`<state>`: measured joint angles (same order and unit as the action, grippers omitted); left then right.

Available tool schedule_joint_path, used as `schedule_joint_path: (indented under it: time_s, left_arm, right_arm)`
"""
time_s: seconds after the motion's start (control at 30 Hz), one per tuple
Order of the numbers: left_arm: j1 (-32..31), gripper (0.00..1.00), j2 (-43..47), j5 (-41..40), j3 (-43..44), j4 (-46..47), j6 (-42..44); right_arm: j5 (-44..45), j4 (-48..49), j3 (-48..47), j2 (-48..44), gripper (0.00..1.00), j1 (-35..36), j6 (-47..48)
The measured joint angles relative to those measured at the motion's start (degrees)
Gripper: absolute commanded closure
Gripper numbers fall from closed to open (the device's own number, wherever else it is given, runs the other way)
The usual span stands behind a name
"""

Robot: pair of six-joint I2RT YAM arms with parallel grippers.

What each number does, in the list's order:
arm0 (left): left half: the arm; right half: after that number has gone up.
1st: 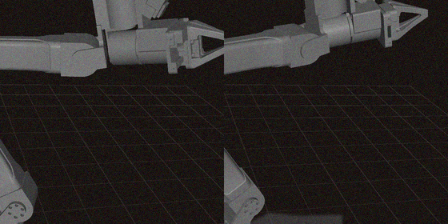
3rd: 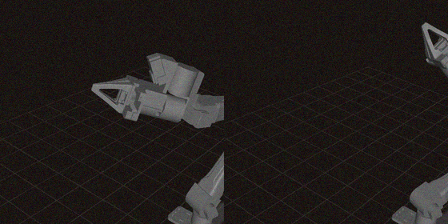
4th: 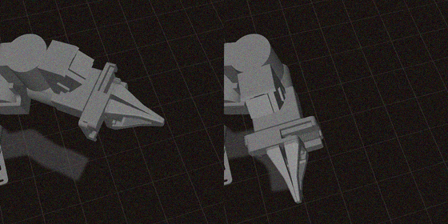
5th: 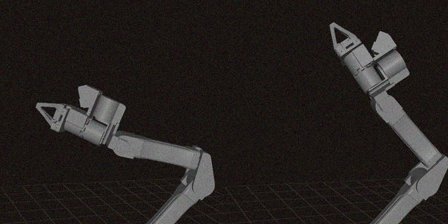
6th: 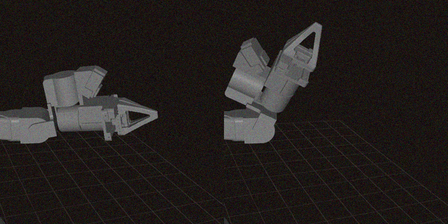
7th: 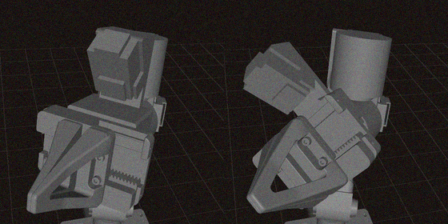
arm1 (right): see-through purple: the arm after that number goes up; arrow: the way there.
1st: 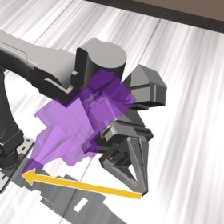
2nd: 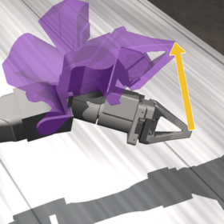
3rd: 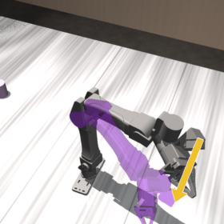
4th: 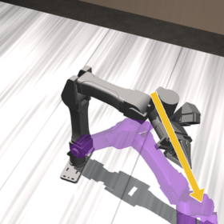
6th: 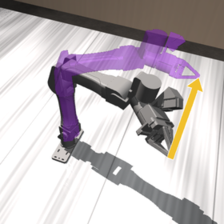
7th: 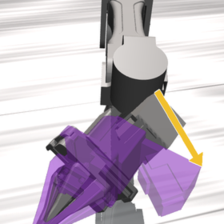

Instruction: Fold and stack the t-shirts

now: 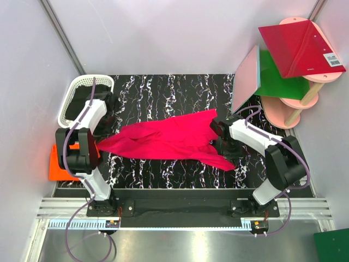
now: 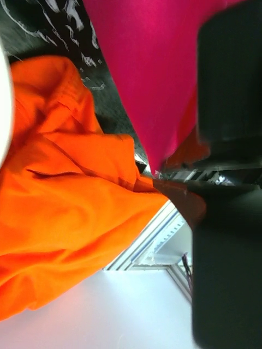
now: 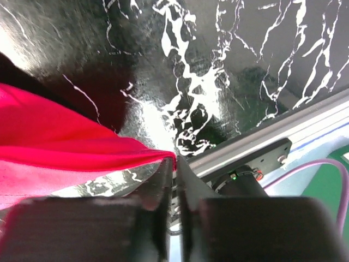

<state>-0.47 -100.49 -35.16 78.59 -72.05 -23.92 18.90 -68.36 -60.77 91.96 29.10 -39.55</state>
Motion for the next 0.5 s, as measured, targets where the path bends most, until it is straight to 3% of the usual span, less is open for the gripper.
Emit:
schedule_joint_path:
  time_s: [0.03, 0.07, 0.1, 0.13, 0.3, 0.5]
  left_arm:
    - [0.13, 0.13, 0.42, 0.15, -0.42, 0.04, 0.02]
    - [0.22, 0.01, 0.81, 0.46, -0.61, 0.04, 0.17]
    - [0.26, 0.01, 1.31, 0.72, -0.7, 0.07, 0.31]
    - [0.26, 0.01, 1.86, 1.07, -0.72, 0.13, 0.26]
    - [0.26, 0.01, 7.76, 3.72, -0.74, 1.22, 0.55]
    - [-0.57, 0.01, 11.85, 8.35, -0.7, 2.54, 1.16]
  right_arm:
    - [-0.11, -0.24, -0.02, 0.0, 0.47, -0.02, -0.04]
    - [-0.42, -0.59, -0.17, 0.0, 0.37, -0.02, -0.15]
    - [-0.85, -1.09, -0.66, 0.0, 0.19, -0.04, -0.09]
    - [-1.22, -1.44, -1.2, -0.2, 0.15, -0.04, 0.17]
    - [-3.02, -2.38, -7.56, -5.09, 0.16, -0.04, 1.38]
    - [-3.1, 2.03, -13.9, -11.26, 0.24, -0.04, 2.69]
